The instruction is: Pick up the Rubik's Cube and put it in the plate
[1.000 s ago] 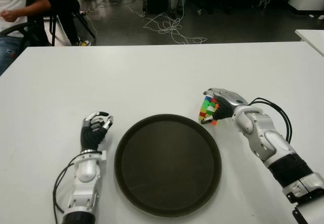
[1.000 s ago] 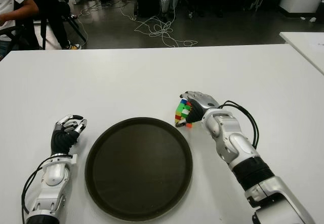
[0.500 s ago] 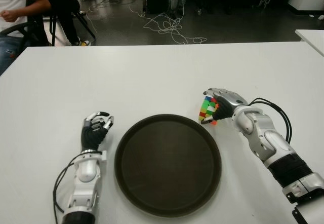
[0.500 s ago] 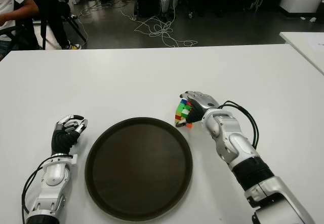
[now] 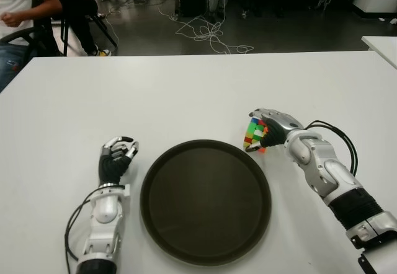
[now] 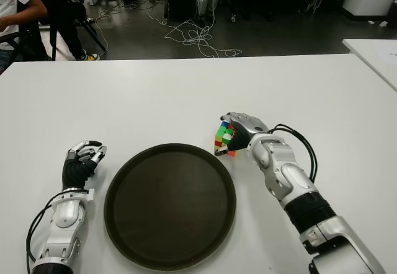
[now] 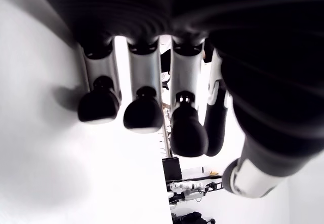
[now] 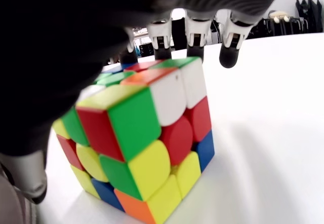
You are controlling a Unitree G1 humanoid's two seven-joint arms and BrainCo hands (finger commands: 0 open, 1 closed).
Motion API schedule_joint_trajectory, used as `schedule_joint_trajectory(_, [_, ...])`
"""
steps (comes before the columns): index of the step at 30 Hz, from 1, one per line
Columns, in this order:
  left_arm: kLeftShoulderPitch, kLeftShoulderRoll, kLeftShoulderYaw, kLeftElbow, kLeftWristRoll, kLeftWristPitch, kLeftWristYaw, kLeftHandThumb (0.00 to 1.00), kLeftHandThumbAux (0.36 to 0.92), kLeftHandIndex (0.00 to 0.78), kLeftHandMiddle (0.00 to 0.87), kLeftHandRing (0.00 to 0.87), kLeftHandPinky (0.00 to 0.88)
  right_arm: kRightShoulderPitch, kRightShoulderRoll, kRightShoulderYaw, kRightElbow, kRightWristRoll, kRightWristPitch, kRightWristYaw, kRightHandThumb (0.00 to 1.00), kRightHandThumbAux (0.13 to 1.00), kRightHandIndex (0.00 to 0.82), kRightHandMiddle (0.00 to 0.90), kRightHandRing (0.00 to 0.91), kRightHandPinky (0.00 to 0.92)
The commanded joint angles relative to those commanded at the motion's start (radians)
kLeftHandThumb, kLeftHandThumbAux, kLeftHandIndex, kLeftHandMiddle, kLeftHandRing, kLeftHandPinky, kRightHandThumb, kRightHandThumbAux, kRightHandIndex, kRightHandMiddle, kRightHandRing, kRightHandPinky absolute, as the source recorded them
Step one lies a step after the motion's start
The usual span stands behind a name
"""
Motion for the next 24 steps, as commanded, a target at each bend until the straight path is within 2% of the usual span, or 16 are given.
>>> schedule_joint_trajectory(12, [-0.004,0.015,-0.008,0.016,0.013,-0.003,-0.006,0.703,0.709,0.441,0.793,0.814,0.794,0.004,-0.003,-0.001,-0.001,0.002,-0.012,0.007,0.000,0.599,0.000,0.000,0.000,0.000])
schedule_joint_trajectory(24, [-0.003,0.018,-0.005,0.034,0.000,-0.051,-0.029,0.702,0.708,0.442,0.811,0.830,0.813,0.006,-0.006,0.003,0.006,0.003,-0.024,0.008,0.000,0.618,0.000,0.000,0.000,0.000])
